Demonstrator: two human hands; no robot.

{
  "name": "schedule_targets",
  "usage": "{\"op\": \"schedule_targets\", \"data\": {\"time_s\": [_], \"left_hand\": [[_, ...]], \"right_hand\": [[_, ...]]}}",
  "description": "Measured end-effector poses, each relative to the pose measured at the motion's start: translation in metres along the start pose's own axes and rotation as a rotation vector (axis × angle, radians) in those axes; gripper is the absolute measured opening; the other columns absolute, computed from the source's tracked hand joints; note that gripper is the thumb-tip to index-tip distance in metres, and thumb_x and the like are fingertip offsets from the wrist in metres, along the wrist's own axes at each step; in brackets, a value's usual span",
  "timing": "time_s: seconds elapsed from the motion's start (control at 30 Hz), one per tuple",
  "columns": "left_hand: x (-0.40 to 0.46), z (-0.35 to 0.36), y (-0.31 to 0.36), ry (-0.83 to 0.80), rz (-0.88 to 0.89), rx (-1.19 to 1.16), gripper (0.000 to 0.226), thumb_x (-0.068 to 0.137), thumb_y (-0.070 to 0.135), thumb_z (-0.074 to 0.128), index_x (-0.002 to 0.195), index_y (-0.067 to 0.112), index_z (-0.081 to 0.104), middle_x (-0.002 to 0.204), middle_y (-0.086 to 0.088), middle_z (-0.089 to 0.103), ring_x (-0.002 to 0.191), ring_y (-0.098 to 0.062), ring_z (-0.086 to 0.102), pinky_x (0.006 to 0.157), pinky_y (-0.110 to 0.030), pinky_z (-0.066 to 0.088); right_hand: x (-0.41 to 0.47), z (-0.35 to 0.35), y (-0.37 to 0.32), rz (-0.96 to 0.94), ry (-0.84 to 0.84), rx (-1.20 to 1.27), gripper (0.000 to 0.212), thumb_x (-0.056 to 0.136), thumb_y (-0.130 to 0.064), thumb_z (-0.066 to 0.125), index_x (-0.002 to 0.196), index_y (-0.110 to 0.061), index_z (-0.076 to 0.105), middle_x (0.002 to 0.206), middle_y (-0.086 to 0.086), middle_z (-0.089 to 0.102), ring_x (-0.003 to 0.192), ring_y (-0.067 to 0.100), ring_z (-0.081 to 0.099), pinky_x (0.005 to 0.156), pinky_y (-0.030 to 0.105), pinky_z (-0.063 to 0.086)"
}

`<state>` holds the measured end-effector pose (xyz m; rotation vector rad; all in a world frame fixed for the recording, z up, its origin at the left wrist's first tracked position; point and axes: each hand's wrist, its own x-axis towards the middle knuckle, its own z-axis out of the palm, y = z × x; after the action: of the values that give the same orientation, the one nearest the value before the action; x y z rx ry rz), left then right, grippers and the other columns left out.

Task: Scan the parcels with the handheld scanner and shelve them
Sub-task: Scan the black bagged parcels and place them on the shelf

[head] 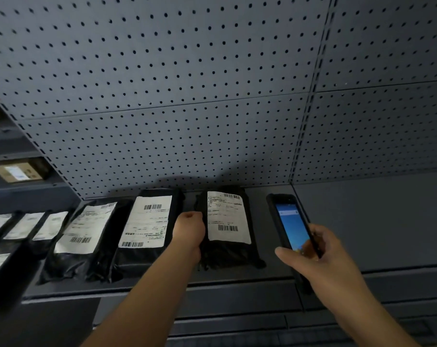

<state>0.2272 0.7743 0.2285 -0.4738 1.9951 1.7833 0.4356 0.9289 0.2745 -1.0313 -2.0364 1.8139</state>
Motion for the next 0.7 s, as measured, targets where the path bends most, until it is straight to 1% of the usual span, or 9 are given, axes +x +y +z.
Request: {"op": "schedule_targets", "data": {"time_s": [0.03, 0.1, 0.17, 0.2, 0.27, 0.37, 0.43, 0.53, 0.7], "left_hand": [[0.004, 0.001, 0.002, 0.019, 0.018, 0.032, 0.033, 0.104, 0.013, 0.049, 0.072, 0.023, 0.05, 0.094, -0.013, 0.062, 0.085, -0.028, 0.059, 0.074, -0.043, 0.05], [0.016, 0.003, 0.003, 0.042, 0.026, 0.075, 0.033, 0.102, 0.012, 0.048, 0.07, 0.021, 0.052, 0.094, -0.018, 0.063, 0.086, -0.032, 0.062, 0.078, -0.048, 0.056], [0.029, 0.004, 0.003, 0.042, 0.029, 0.13, 0.026, 0.1, 0.013, 0.048, 0.078, 0.014, 0.063, 0.102, -0.021, 0.071, 0.093, -0.038, 0.07, 0.086, -0.059, 0.06], [0.035, 0.005, 0.002, 0.036, 0.025, 0.15, 0.024, 0.099, 0.013, 0.048, 0.084, 0.011, 0.067, 0.106, -0.023, 0.073, 0.095, -0.04, 0.071, 0.087, -0.061, 0.059], [0.046, 0.005, 0.003, 0.034, 0.016, 0.214, 0.025, 0.099, 0.011, 0.046, 0.093, 0.005, 0.07, 0.109, -0.025, 0.073, 0.098, -0.041, 0.072, 0.084, -0.053, 0.061], [0.045, 0.004, 0.009, 0.041, 0.039, 0.314, 0.027, 0.102, 0.004, 0.044, 0.082, 0.006, 0.061, 0.097, -0.022, 0.069, 0.085, -0.033, 0.066, 0.073, -0.037, 0.053], [0.044, 0.003, 0.01, 0.058, 0.054, 0.359, 0.031, 0.103, 0.0, 0.042, 0.077, 0.009, 0.056, 0.086, -0.016, 0.062, 0.083, -0.031, 0.06, 0.072, -0.037, 0.048], [0.043, 0.0, 0.007, 0.087, 0.055, 0.327, 0.029, 0.101, 0.001, 0.041, 0.079, 0.005, 0.06, 0.091, -0.02, 0.064, 0.084, -0.033, 0.06, 0.073, -0.04, 0.047], [0.025, -0.002, 0.011, 0.116, 0.09, 0.25, 0.027, 0.096, 0.006, 0.042, 0.074, 0.009, 0.057, 0.085, -0.016, 0.061, 0.078, -0.03, 0.057, 0.069, -0.038, 0.045]], "right_hand": [[0.004, -0.001, -0.002, -0.003, -0.006, -0.001, 0.07, 0.076, -0.035, 0.09, 0.129, -0.037, 0.045, 0.107, -0.01, 0.063, 0.097, 0.004, 0.062, 0.078, 0.025, 0.044], [0.01, -0.002, -0.006, -0.006, -0.021, -0.001, 0.068, 0.077, -0.033, 0.09, 0.127, -0.037, 0.044, 0.106, -0.01, 0.062, 0.096, 0.004, 0.061, 0.077, 0.024, 0.043], [0.015, -0.004, -0.008, -0.008, -0.037, 0.005, 0.066, 0.077, -0.031, 0.091, 0.126, -0.036, 0.047, 0.104, -0.007, 0.064, 0.095, 0.007, 0.063, 0.073, 0.022, 0.044], [0.016, -0.005, -0.008, -0.009, -0.043, 0.01, 0.065, 0.076, -0.029, 0.091, 0.125, -0.035, 0.049, 0.103, -0.007, 0.064, 0.094, 0.008, 0.064, 0.072, 0.021, 0.044], [0.018, -0.008, -0.006, -0.007, -0.051, 0.018, 0.064, 0.076, -0.027, 0.091, 0.125, -0.034, 0.051, 0.103, -0.007, 0.065, 0.093, 0.008, 0.065, 0.071, 0.02, 0.045], [0.02, -0.012, -0.003, -0.002, -0.067, 0.016, 0.063, 0.075, -0.027, 0.092, 0.125, -0.033, 0.054, 0.102, -0.006, 0.068, 0.092, 0.01, 0.067, 0.072, 0.022, 0.047], [0.021, -0.014, -0.001, 0.003, -0.076, 0.029, 0.061, 0.074, -0.027, 0.092, 0.122, -0.034, 0.056, 0.103, -0.005, 0.069, 0.093, 0.01, 0.068, 0.073, 0.022, 0.047], [0.021, -0.015, 0.001, 0.007, -0.101, 0.037, 0.06, 0.074, -0.029, 0.093, 0.118, -0.039, 0.053, 0.106, -0.004, 0.068, 0.096, 0.01, 0.066, 0.074, 0.022, 0.046], [0.017, -0.015, -0.001, -0.017, -0.147, 0.03, 0.062, 0.074, -0.032, 0.092, 0.12, -0.043, 0.051, 0.11, -0.008, 0.066, 0.099, 0.005, 0.063, 0.077, 0.022, 0.044]]}}
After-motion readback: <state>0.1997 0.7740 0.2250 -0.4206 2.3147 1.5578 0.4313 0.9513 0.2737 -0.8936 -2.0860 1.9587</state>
